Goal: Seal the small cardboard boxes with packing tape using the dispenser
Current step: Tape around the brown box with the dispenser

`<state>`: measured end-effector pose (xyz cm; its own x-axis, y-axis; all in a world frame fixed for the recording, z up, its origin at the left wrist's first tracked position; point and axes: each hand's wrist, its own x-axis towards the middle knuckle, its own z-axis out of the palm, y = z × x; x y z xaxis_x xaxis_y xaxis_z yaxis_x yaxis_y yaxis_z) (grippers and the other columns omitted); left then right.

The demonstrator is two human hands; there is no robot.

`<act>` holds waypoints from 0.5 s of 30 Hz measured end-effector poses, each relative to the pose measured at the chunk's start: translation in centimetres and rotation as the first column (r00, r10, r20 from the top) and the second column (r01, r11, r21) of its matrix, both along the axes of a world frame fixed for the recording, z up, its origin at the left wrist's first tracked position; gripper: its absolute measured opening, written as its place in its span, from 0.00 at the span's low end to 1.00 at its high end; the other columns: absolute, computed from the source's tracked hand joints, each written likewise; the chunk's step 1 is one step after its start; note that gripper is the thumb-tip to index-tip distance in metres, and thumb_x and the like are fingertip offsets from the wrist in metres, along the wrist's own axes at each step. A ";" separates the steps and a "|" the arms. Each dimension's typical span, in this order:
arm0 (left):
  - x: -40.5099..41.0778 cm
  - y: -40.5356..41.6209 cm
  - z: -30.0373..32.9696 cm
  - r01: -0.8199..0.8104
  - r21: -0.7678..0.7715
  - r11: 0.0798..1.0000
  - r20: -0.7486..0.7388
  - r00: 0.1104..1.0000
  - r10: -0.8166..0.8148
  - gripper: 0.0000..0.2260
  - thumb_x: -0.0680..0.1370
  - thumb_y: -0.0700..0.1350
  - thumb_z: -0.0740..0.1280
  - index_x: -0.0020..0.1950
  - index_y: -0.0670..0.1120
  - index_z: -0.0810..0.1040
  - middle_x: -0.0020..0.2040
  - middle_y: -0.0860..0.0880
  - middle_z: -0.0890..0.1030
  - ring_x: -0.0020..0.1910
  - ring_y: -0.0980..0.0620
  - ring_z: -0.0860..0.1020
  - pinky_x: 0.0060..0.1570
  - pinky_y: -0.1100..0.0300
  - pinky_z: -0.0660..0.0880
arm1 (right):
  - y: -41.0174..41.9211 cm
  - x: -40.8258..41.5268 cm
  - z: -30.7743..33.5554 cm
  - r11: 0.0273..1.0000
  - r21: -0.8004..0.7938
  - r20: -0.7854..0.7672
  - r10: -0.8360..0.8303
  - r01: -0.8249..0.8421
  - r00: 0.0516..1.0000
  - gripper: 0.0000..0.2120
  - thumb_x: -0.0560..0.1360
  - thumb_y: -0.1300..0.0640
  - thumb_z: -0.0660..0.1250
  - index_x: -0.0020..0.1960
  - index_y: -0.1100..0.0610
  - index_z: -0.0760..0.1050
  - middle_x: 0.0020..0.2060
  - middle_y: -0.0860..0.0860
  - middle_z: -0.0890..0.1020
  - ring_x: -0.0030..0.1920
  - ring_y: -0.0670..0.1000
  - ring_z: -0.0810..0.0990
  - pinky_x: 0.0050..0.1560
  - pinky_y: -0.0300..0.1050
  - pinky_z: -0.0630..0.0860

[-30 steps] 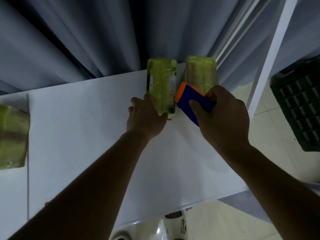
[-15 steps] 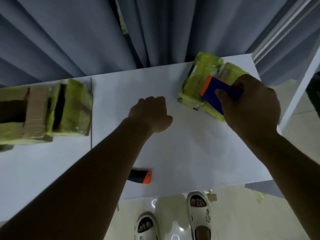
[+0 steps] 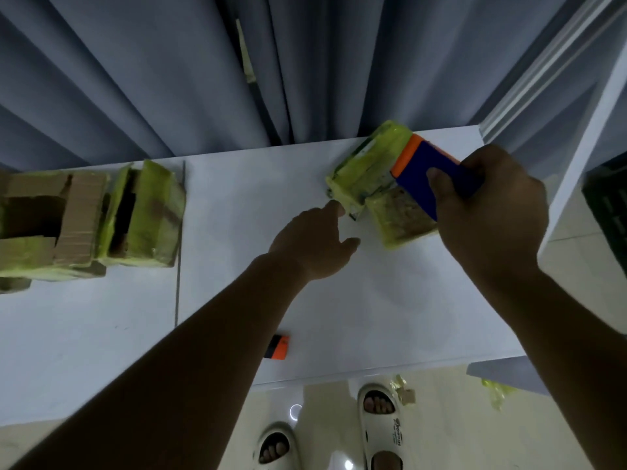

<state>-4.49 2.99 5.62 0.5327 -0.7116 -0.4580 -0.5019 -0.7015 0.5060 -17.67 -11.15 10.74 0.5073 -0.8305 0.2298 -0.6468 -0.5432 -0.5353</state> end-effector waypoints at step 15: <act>-6.7 -14.3 -4.5 -0.476 -0.098 0.874 -0.293 0.853 0.432 0.25 0.81 0.50 0.63 0.74 0.39 0.65 0.64 0.38 0.77 0.62 0.38 0.76 0.53 0.55 0.69 | -5.8 -3.9 0.1 0.984 0.152 0.047 0.083 -0.089 0.995 0.12 0.77 0.46 0.70 0.45 0.52 0.70 0.36 0.46 0.76 0.38 0.50 0.78 0.37 0.41 0.74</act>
<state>-11.17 -11.32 1.11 0.6952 -0.4940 -0.5222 0.0136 -0.7173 0.6967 -21.53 -16.95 10.82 0.5710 -0.8113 0.1251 -0.5773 -0.5052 -0.6415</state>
